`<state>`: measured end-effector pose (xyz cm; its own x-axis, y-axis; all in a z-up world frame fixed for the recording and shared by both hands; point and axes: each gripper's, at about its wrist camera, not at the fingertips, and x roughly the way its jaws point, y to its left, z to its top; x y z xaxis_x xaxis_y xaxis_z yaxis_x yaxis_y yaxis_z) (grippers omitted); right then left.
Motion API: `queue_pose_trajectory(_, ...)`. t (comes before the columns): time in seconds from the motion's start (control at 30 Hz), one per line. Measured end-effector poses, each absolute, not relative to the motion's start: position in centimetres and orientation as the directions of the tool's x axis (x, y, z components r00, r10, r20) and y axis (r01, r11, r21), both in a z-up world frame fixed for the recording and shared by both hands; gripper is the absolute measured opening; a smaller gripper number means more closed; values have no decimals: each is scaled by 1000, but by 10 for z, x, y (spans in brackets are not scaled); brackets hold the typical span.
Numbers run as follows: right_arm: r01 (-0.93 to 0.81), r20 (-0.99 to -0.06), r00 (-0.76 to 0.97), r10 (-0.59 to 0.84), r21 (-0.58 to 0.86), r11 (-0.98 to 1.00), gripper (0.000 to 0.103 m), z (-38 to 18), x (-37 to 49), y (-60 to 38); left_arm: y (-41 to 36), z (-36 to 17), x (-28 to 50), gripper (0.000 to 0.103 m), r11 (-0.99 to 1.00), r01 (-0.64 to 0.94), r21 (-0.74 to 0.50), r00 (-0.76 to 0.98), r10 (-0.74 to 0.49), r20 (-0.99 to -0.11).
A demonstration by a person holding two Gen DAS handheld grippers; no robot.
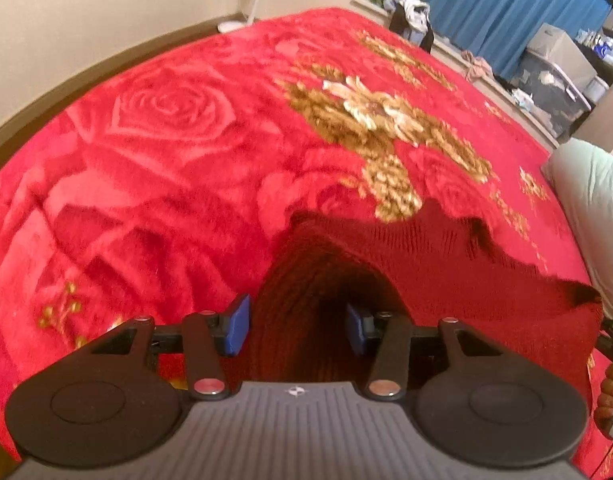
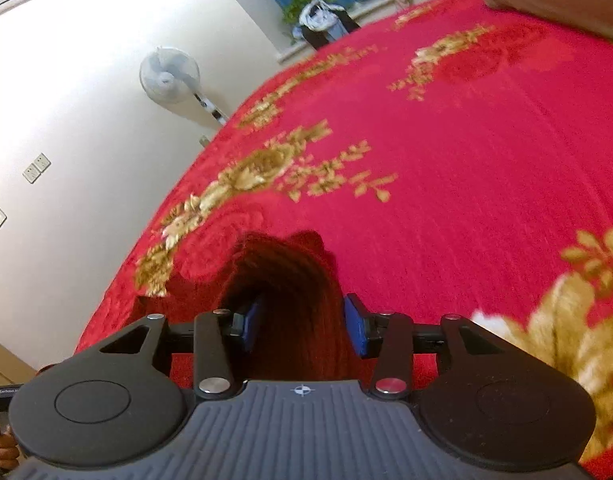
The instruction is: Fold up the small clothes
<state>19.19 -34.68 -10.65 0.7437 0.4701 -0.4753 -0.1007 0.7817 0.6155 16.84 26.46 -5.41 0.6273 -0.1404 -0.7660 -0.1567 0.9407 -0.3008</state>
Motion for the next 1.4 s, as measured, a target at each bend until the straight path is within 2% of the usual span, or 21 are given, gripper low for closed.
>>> queue_pose_trajectory(0.03, -97, -477, 747, 464, 611, 785, 46, -107, 194, -347, 264, -53, 170, 50, 941, -159, -300, 633, -136, -762)
queue_pose_trajectory(0.1, -93, -476, 751, 457, 610, 787, 46, -108, 198, -347, 263, -52, 175, 33, 941, -167, -294, 643, -122, -756)
queue_pose_trajectory(0.13, -87, -478, 751, 456, 612, 786, 40, -109, 200, -348, 263, -51, 176, 28, 940, -172, -294, 646, -118, -755)
queue_pose_trajectory(0.17, -82, -482, 747, 458, 616, 783, 34, -111, 203, -349, 263, -52, 177, 17, 940, -172, -296, 644, -120, -755)
queue_pose_trajectory(0.23, -80, -489, 734, 472, 627, 775, 12, -113, 207, -350, 262, -53, 180, 16, 944, -165, -286, 638, -119, -760)
queue_pose_trajectory(0.27, -81, -493, 735, 465, 618, 782, 12, -113, 207, -349, 261, -52, 180, 14, 950, -159, -269, 643, -108, -758)
queue_pose_trajectory(0.4, -107, -455, 777, 436, 587, 803, 9, -102, 203, -346, 258, -42, 176, 13, 964, -153, -216, 699, -48, -713)
queue_pose_trajectory(0.5, -134, -361, 837, 411, 592, 795, 8, -82, 193, -347, 259, -31, 171, 12, 964, -184, -194, 754, 11, -657)
queue_pose_trajectory(0.57, -152, -338, 855, 393, 562, 813, 8, -73, 191, -343, 252, -27, 170, 12, 973, -178, -147, 774, 46, -631)
queue_pose_trajectory(0.63, -115, -403, 843, 356, 512, 851, 11, -76, 195, -336, 247, -29, 172, 13, 976, -176, -127, 762, 53, -645)
queue_pose_trajectory(0.7, -66, -505, 778, 373, 524, 849, 17, -91, 205, -336, 251, -38, 178, 15, 966, -178, -186, 715, -3, -699)
queue_pose_trajectory(0.73, -44, -542, 750, 379, 531, 846, 25, -98, 208, -336, 253, -42, 182, 19, 957, -185, -223, 689, -35, -724)
queue_pose_trajectory(0.77, -21, -575, 724, 381, 534, 845, 29, -103, 209, -337, 256, -47, 183, 32, 947, -188, -259, 659, -74, -749)
queue_pose_trajectory(0.8, -11, -594, 705, 388, 538, 843, 35, -106, 209, -337, 257, -52, 183, 43, 944, -192, -270, 637, -90, -766)
queue_pose_trajectory(0.97, -6, -612, 658, 438, 577, 816, 42, -109, 209, -337, 264, -73, 182, 47, 933, -228, -280, 527, -124, -841)
queue_pose_trajectory(1.0, -8, -612, 660, 436, 575, 818, 42, -108, 209, -334, 267, -73, 182, 47, 927, -235, -292, 530, -130, -838)
queue_pose_trajectory(1.07, -29, -610, 664, 432, 557, 830, 31, -106, 207, -331, 270, -72, 181, 42, 923, -234, -307, 544, -137, -828)
queue_pose_trajectory(1.1, -44, -602, 673, 430, 548, 835, 12, -103, 204, -329, 270, -70, 180, 19, 926, -229, -300, 550, -131, -825)
queue_pose_trajectory(1.17, -73, -572, 709, 413, 523, 849, 11, -92, 200, -326, 267, -62, 178, 14, 941, -195, -276, 592, -112, -798)
queue_pose_trajectory(1.3, -165, -388, 835, 390, 499, 851, 10, -59, 179, -328, 261, -28, 164, 13, 956, -169, -239, 751, -32, -659)
queue_pose_trajectory(1.4, -173, -299, 900, 317, 422, 890, 10, -46, 167, -323, 252, -16, 158, 13, 969, -178, -169, 806, 45, -591)
